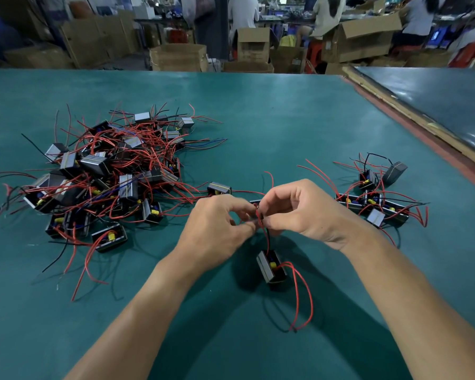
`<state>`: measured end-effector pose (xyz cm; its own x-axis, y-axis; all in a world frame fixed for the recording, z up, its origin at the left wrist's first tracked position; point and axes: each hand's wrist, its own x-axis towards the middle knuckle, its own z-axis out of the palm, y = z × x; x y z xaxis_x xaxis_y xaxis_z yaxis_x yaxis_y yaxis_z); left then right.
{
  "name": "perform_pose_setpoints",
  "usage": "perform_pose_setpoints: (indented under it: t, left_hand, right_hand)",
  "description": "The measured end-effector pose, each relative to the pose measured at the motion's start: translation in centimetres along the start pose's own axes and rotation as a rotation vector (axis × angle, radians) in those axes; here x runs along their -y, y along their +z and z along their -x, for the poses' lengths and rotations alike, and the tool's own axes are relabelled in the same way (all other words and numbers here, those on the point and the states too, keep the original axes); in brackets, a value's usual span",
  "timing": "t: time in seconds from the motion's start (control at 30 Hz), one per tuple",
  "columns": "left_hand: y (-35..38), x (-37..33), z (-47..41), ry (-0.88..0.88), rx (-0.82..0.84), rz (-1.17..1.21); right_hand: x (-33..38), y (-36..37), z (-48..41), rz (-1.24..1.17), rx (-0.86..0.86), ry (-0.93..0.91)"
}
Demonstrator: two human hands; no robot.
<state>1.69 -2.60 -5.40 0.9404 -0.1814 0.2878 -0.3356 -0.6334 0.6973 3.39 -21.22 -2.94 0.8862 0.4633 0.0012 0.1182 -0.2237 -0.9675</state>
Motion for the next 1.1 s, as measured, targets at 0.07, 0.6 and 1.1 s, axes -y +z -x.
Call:
perform_pose_setpoints:
  t: [0.07, 0.6, 1.1]
  left_hand:
    - [-0.25, 0.14, -0.07, -0.011, -0.072, 0.04]
    - [0.14, 0.34, -0.04, 0.076, 0.002, 0.005]
    - [0.02, -0.25, -0.09, 0.041, -0.012, 0.077]
  right_hand:
    - [-0.01, -0.06, 0.03, -0.011, -0.007, -0.001]
    - [0.13, 0.09, 0.17, 0.014, 0.006, 0.006]
    - [-0.26, 0.19, -0.17, 0.062, -0.056, -0.06]
